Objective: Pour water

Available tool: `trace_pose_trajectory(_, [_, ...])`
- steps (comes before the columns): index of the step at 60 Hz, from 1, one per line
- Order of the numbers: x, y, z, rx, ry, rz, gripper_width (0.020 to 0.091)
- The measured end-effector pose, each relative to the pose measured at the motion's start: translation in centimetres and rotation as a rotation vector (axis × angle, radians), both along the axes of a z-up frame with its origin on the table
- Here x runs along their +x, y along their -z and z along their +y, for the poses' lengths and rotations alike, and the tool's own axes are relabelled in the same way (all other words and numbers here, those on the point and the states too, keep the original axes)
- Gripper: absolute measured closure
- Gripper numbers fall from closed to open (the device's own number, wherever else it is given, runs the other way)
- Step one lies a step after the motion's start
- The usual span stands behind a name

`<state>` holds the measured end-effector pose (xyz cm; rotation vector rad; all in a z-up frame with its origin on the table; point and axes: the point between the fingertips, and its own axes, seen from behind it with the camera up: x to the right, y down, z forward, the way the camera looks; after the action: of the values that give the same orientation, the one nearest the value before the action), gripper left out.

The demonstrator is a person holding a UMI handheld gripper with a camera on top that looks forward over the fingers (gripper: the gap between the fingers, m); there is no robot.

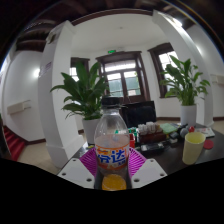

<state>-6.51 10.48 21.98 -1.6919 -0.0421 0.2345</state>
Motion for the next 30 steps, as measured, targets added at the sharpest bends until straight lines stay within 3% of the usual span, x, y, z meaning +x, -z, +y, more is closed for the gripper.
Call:
trace_pose_trajectory(1, [-1.0,1.4,-0.9,0.0,0.009,0.02,0.0741])
trace_pose_trajectory(8, [1.8,0.2,1.8,-0.056,0.045,0.209,0.0739])
trace_pose_trajectory(10, [3.2,-2.5,2.6,-0.075,0.051,0.289,0.0741])
trace_pose_trajectory(30, [8.9,-11.1,10.6,-0.029,0.198,1.147,0.0742])
